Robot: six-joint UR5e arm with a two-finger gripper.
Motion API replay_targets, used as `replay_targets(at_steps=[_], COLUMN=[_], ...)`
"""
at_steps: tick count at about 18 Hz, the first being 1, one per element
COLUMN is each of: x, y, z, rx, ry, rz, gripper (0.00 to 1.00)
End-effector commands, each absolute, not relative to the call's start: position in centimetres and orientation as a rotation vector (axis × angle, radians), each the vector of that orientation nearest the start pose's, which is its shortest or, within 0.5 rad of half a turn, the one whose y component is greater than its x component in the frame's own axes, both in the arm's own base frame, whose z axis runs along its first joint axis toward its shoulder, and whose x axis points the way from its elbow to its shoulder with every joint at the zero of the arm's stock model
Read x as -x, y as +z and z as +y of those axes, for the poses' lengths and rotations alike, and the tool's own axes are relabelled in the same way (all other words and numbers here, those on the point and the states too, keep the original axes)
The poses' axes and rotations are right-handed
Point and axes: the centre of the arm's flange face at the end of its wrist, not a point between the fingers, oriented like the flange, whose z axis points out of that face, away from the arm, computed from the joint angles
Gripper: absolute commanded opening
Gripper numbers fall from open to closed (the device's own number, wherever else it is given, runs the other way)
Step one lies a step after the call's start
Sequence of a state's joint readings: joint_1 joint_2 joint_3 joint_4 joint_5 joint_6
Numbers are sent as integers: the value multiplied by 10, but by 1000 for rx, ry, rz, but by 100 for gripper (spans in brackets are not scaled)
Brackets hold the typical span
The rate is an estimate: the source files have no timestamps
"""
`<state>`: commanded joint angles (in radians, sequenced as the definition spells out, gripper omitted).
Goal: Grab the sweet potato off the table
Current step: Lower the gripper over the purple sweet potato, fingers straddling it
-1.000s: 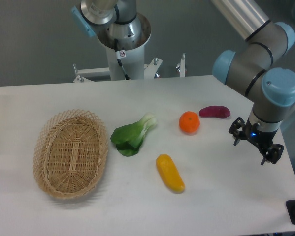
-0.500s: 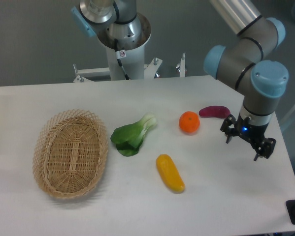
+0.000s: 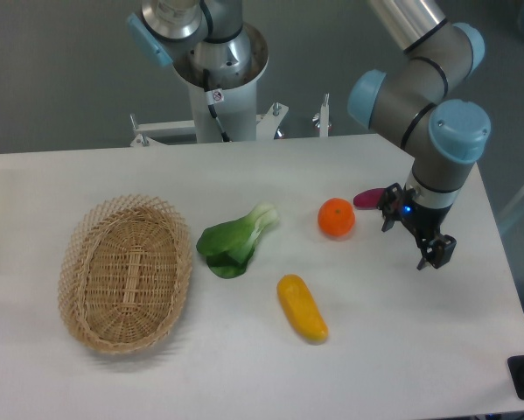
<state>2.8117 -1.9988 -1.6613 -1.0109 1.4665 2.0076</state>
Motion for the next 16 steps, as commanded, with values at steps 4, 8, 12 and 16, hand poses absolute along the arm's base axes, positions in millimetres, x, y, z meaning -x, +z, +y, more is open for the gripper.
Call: replay_targets(at_steps=[4,8,12,16], x=[532,528,514,498], y=[244,238,224,212], z=[317,306,297,289], rx=[2791,2799,2804,2810], ry=[18,-18,-84,-129], rz=[1234,1373,1422,1416], gripper=[100,100,100,100])
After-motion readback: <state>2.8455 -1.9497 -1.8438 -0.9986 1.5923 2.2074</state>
